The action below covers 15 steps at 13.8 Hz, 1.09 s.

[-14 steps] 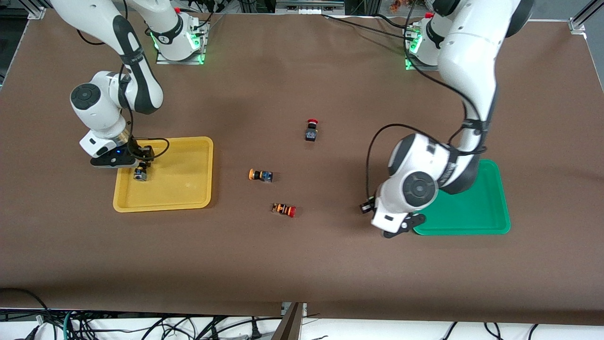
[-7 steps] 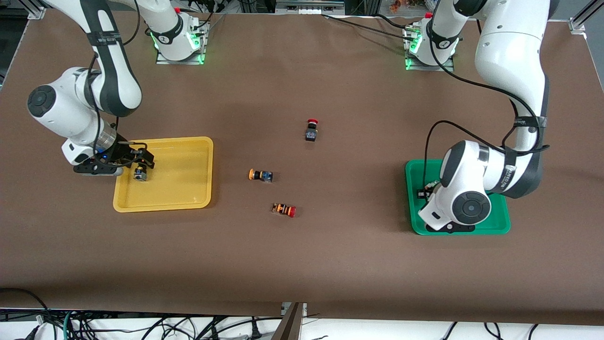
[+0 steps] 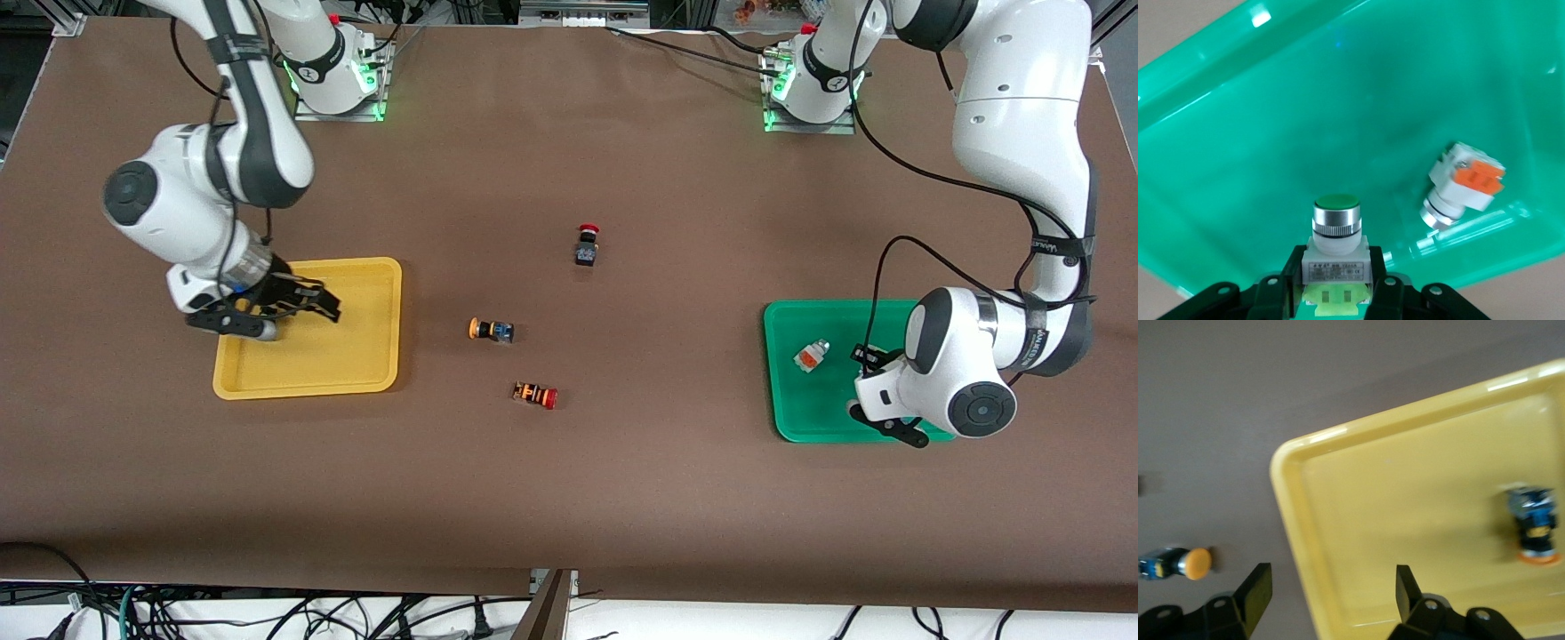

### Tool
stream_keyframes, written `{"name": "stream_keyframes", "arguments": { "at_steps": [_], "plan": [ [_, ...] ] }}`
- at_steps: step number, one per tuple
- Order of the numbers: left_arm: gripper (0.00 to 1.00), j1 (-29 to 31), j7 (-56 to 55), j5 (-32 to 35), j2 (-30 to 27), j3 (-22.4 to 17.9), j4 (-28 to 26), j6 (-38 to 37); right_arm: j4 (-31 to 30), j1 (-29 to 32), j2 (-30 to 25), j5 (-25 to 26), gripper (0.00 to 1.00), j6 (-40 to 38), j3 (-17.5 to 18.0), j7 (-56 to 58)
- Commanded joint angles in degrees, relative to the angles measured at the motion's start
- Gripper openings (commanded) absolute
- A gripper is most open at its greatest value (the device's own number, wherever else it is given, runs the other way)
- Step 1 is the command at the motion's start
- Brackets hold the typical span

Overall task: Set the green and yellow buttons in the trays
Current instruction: 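Carry the green button over the green tray while the right gripper releases, then release the green button with the left gripper while the right gripper reaches yellow button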

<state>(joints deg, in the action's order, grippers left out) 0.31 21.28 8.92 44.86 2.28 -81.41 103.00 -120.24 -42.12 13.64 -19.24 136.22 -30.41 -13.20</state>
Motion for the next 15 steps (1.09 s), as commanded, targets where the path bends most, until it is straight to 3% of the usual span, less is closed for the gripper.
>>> {"name": "stream_keyframes", "arguments": {
  "at_steps": [1, 2, 5, 15],
  "plan": [
    [0.75, 0.3, 2.1, 0.14, -2.23, 0.88, -5.34, 4.31, 5.09, -5.23, 4.81, -0.45, 0.84, 0.1, -0.53, -10.84],
    [1.0, 0.31, 2.01, 0.14, -2.23, 0.88, -5.25, 4.22, 6.67, -7.08, 6.56, -0.45, 0.83, 0.45, -0.53, -15.4],
    [1.0, 0.4, 1.49, 0.05, -3.98, 0.88, -3.85, 3.09, 10.37, -10.87, 11.23, -0.45, 0.83, 2.03, -0.53, -32.7],
    [1.0, -0.57, -8.97, -0.82, -32.97, 3.34, -1.31, -16.4, 22.84, -15.36, 24.06, -1.06, 0.83, 3.18, 0.78, -75.52]
  ]
}}
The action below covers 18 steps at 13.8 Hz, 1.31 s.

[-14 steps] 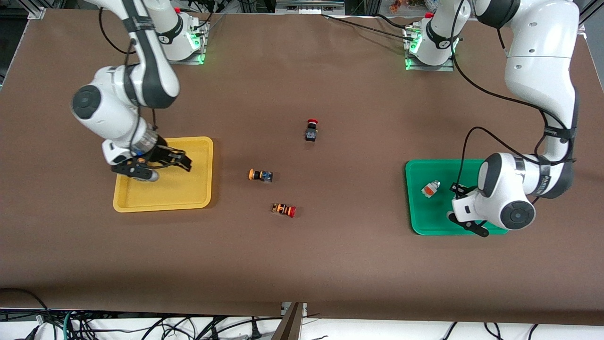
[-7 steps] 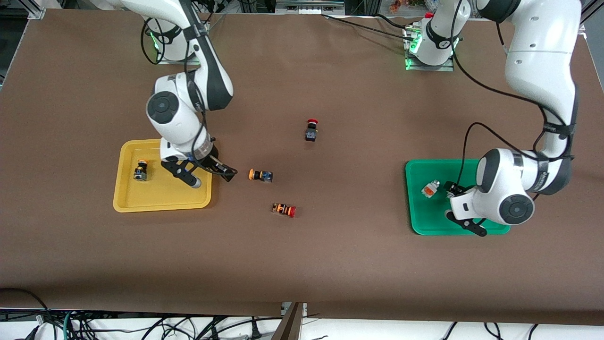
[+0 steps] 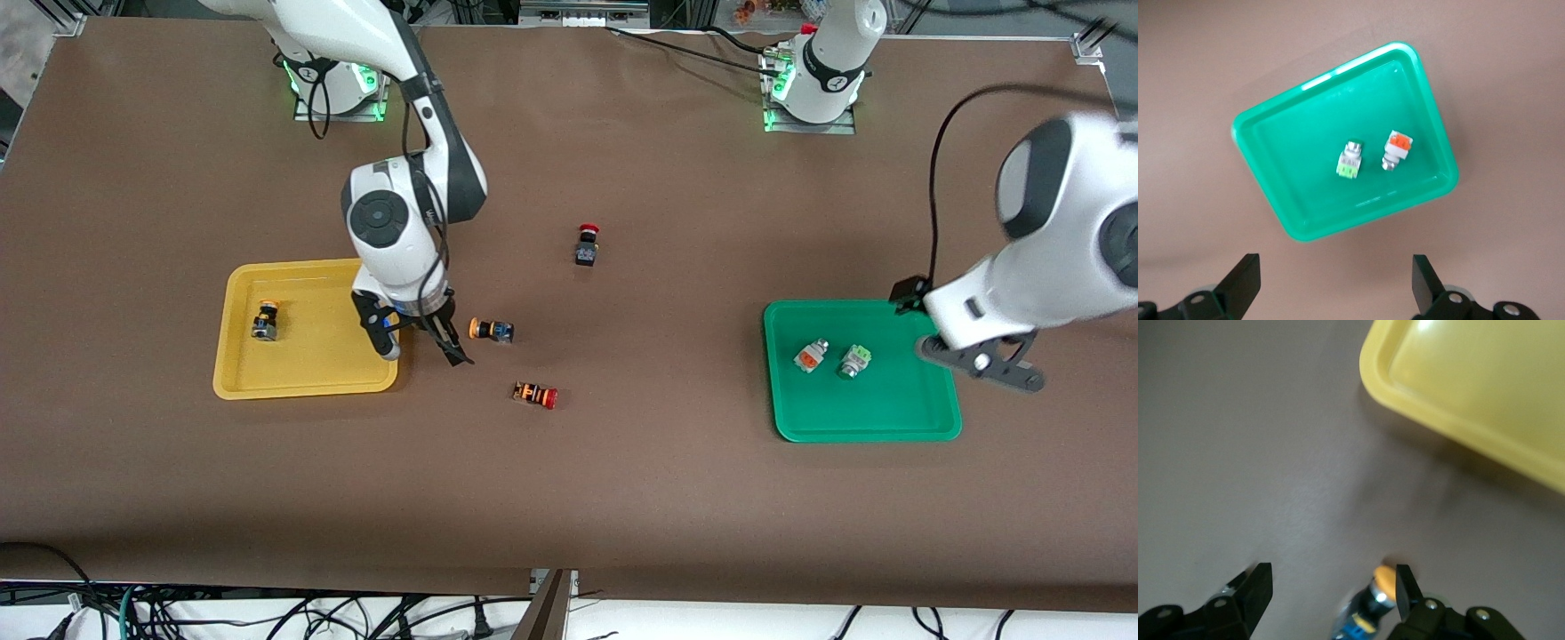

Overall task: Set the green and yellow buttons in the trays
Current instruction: 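Release the green button with the left gripper while the right gripper reaches yellow button, then grasp the yellow mushroom button with the right gripper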

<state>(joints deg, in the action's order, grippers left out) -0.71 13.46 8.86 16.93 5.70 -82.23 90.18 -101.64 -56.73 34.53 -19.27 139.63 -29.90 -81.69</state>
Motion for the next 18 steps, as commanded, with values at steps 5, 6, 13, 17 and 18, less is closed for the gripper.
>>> {"name": "stream_keyframes", "arguments": {
  "at_steps": [5, 6, 13, 17, 18],
  "plan": [
    [1.0, 0.45, -8.41, -5.25, -18.93, -3.4, -8.12, -4.57, 5.4, -0.49, 5.11, -4.88, 0.83, -0.33, 1.51, -13.67],
    [1.0, 0.27, -10.45, -6.99, -20.6, -5.06, -10.65, -4.14, 5.23, -0.49, 5.37, -6.21, 0.83, -0.59, 1.51, -13.85],
    [1.0, -2.63, -10.91, -2.97, -23.35, -5.35, -16.92, 2.55, 4.35, -0.66, 7.66, -8.33, 0.85, -0.94, 2.73, -17.28],
    [1.0, -2.19, -11.17, -2.97, -22.29, -5.17, -15.68, 0.44, 3.64, -0.75, 9.06, -9.47, 0.9, -0.77, 4.23, -17.72],
    [1.0, -2.19, -11.95, -2.97, -22.29, -5.17, -15.68, 0.44, 3.64, -0.75, 9.5, -9.47, 0.89, -0.5, 4.32, -17.72]
  ]
}}
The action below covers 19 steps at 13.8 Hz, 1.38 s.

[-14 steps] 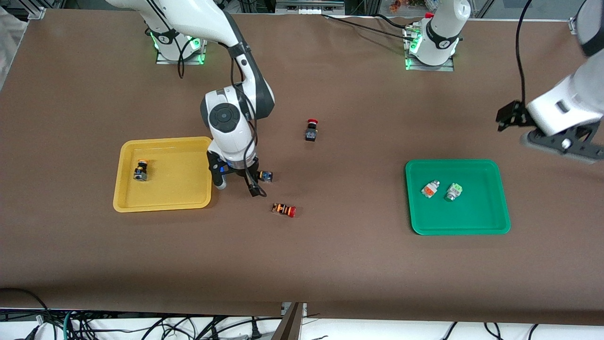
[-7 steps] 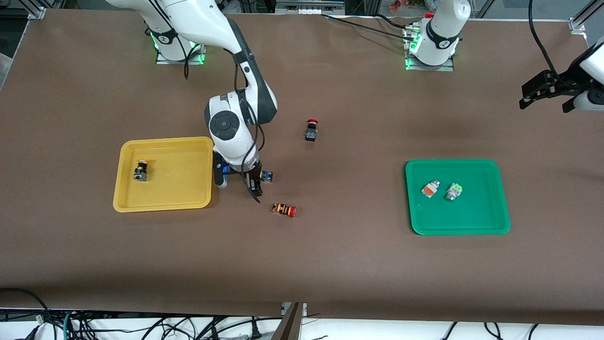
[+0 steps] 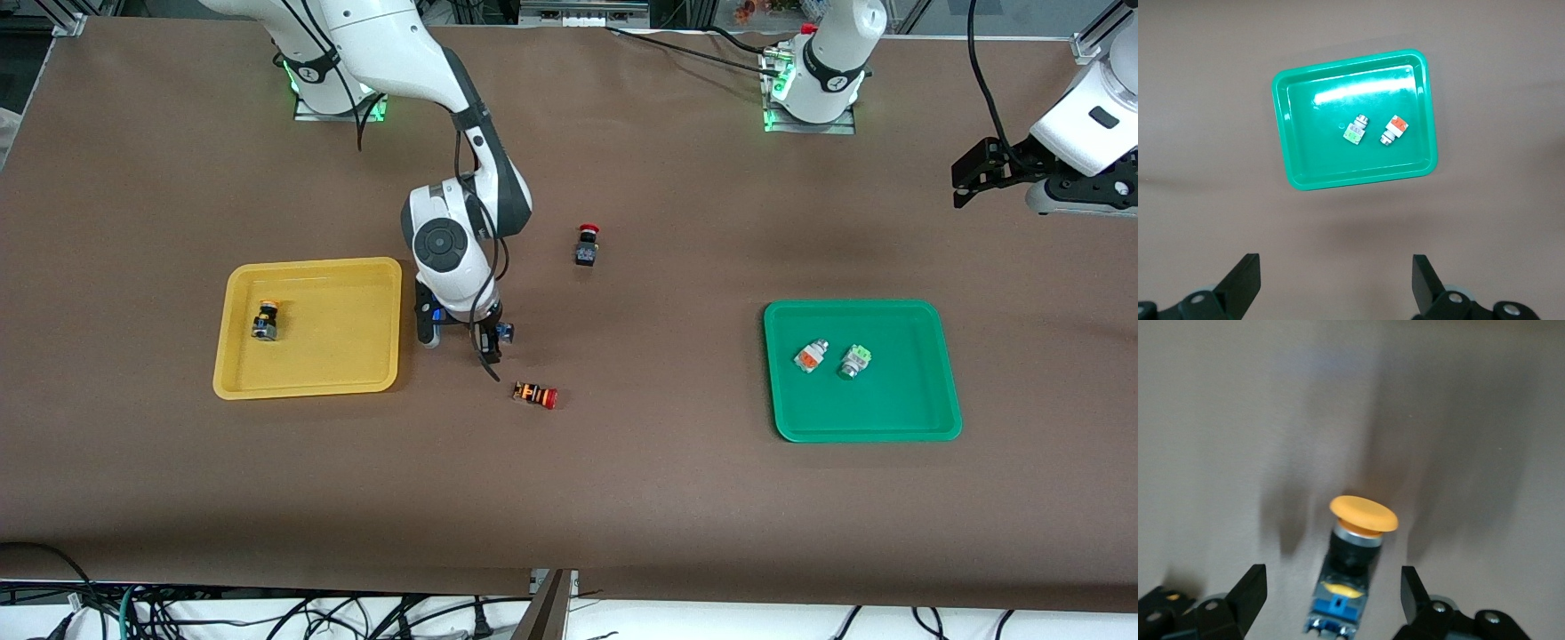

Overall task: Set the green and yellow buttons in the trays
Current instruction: 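Grasp the yellow mushroom button with the right gripper, then carry the yellow mushroom button into the yellow tray and open the right gripper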

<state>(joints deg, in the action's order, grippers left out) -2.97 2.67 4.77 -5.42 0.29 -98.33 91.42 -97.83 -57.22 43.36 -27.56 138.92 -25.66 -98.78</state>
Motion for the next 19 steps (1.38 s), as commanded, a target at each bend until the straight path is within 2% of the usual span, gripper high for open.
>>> {"name": "stream_keyframes", "arguments": {
  "at_steps": [1, 2, 3, 4, 7, 8, 10, 13, 16, 19],
  "plan": [
    [1.0, 0.15, -2.83, 0.94, 0.05, 0.15, 0.42, -1.07, -0.16, -0.26, 1.2, -1.18, 0.89, 0.38, 0.09, -0.62],
    [1.0, 0.16, -4.67, 0.77, 0.05, 0.06, 0.42, -1.07, -0.16, -0.26, 1.9, -1.18, 0.85, 0.73, 0.09, -0.45],
    [1.0, 0.16, -7.39, 0.24, 0.05, 0.06, 0.42, -1.16, -0.08, -0.34, 2.43, -1.18, 0.72, 1.26, 0.09, 0.25],
    [1.0, 0.16, -8.37, -0.2, 0.05, 0.06, 0.42, -1.16, -0.08, -0.34, 2.52, -1.09, 0.58, 1.7, 0.18, 0.95],
    [1.0, 0.16, -8.21, -0.29, 0.05, 0.06, 0.42, -1.16, 0.19, -0.17, 2.17, -1.09, 0.04, 1.44, 0.18, 8.93],
    [1.0, 0.07, -8.12, -0.29, 0.14, 0.06, 0.51, -1.16, 0.27, -0.17, 1.82, -1.09, 0.0, 1.27, 0.09, 10.52],
    [1.0, 0.07, -8.03, -0.46, 0.14, 0.15, 0.51, -1.25, 0.45, -0.08, 0.25, -1.09, 0.0, 0.22, -0.09, 12.38],
    [1.0, 0.07, -8.03, -0.64, 0.14, 0.15, 0.6, -1.25, 0.8, 0.71, -4.23, -1.18, 0.0, -9.07, -2.8, 21.22],
    [1.0, -0.02, -8.12, -0.73, 0.32, 0.15, 1.12, -1.95, 0.19, 1.15, -9.42, -1.18, 0.0, -22.78, -8.86, 41.23],
    [1.0, -0.02, -8.12, -1.08, 1.28, 0.15, 2.44, -2.91, -2.78, 1.06, -13.54, -1.18, 0.0, -27.91, -14.66, 60.83]
  ]
}}
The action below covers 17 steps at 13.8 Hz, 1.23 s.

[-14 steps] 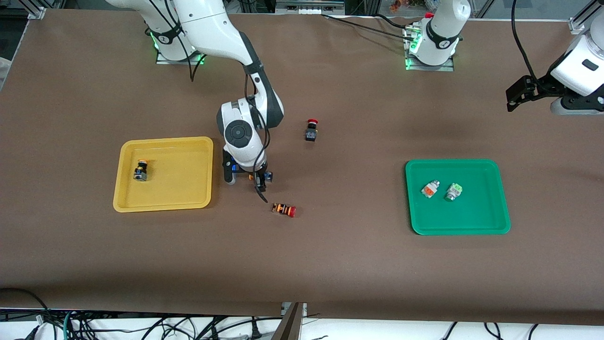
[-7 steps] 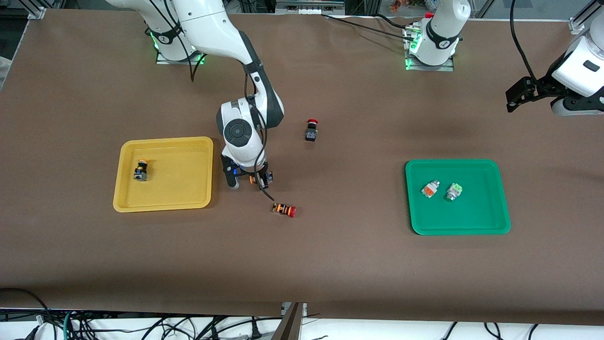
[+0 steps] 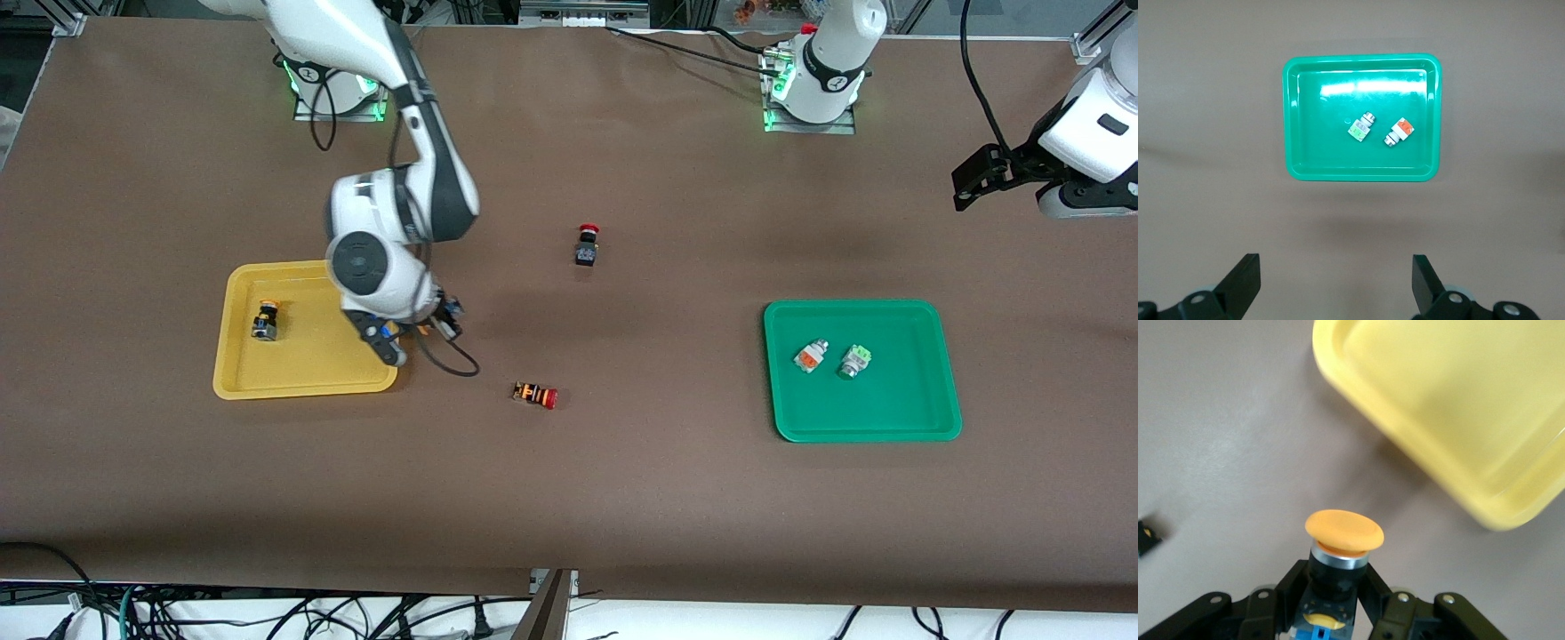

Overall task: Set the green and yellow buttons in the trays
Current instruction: 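Carry the yellow mushroom button into the yellow tray and open the right gripper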

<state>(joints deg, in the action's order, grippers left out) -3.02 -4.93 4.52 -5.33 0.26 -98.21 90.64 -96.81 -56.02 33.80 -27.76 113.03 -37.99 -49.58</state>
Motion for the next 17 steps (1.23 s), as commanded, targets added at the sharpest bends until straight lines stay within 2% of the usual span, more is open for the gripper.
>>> {"name": "stream_keyframes", "arguments": {
  "at_steps": [1, 3, 5, 7, 10, 15, 16, 17],
  "plan": [
    [1.0, -0.06, -0.52, -0.83, 1.28, 0.18, 2.33, -2.14, -6.09, -0.14, -5.83, -0.81, 0.0, -1.68, -4.01, 18.57],
    [1.0, 0.03, -0.52, -0.83, 1.28, 0.18, 2.33, -2.22, -9.96, -0.14, -8.65, -0.8, 0.0, 0.07, -7.96, 34.04],
    [1.0, -0.06, -0.52, -0.83, 1.28, 0.18, 2.33, -2.23, -13.22, -0.14, -10.06, -0.89, 0.0, 4.54, -10.17, 44.71],
    [1.0, -0.06, -0.52, -0.83, 1.28, 0.27, 2.33, -2.23, -17.86, -0.14, -10.85, -0.89, 0.0, 11.38, -10.35, 49.12],
    [1.0, -0.5, -0.61, -0.83, 1.28, 0.27, 2.33, -2.23, -29.11, -0.14, -13.67, -0.98, 0.0, 26.76, -10.18, 58.78],
    [1.0, -0.41, -0.52, -0.83, 1.28, 0.27, 2.41, -2.31, -31.51, -0.14, -12.88, -1.33, 0.0, 32.07, -10.0, 63.81],
    [1.0, -0.5, -0.52, -0.83, 1.28, 0.27, 2.41, -2.31, -32.21, -0.14, -12.88, -1.42, 0.15, 33.12, -10.0, 65.13],
    [1.0, -0.5, -0.6, -0.83, 1.28, 0.27, 2.41, -2.31, -32.3, -0.14, -12.79, -1.94, 0.54, 33.57, -10.0, 66.01]
  ]
}}
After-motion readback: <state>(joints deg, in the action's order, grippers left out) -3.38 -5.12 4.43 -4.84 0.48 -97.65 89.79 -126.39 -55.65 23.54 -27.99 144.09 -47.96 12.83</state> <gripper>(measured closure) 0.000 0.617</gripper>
